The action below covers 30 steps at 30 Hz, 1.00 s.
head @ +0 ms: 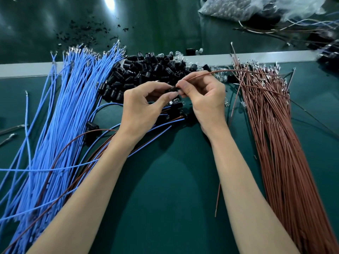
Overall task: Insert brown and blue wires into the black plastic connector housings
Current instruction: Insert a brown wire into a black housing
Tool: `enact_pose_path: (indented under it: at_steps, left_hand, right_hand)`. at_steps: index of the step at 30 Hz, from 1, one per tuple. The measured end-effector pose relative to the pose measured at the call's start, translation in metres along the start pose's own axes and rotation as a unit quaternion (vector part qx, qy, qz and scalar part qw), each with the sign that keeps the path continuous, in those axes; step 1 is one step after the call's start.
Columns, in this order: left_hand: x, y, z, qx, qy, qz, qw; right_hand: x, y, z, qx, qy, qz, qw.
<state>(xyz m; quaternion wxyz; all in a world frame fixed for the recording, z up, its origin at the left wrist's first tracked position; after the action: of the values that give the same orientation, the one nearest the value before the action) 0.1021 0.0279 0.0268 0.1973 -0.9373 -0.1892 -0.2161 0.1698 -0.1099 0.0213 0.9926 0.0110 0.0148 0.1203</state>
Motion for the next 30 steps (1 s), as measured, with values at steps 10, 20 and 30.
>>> enact_pose_path:
  at_steps: [10,20,30]
  left_hand:
    - [0.0,-0.003,0.0,0.006,-0.001,-0.011,1.0]
    - [0.001,-0.006,-0.016,0.139,0.087,0.0,0.987]
    - [0.001,-0.007,-0.019,0.199,0.129,-0.012,0.971]
  right_hand:
    - [0.0,0.007,-0.006,0.037,0.049,0.063,0.996]
    - [0.003,0.003,-0.008,0.019,0.056,0.043,0.997]
    - [0.002,0.001,-0.007,0.057,0.058,0.034,0.996]
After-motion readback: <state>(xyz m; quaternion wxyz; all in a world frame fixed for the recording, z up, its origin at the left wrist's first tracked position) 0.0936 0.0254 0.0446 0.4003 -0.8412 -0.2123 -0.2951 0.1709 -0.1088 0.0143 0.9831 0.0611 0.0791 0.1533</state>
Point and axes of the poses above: each hand's wrist, its own x-axis towards the middle knuckle, its own y-axis out of the palm, z = x × y, the point moved 8 cm from there along x, towards the middle knuckle, and after that the axes turned 14 degrees about y, right-handed, at the moved point
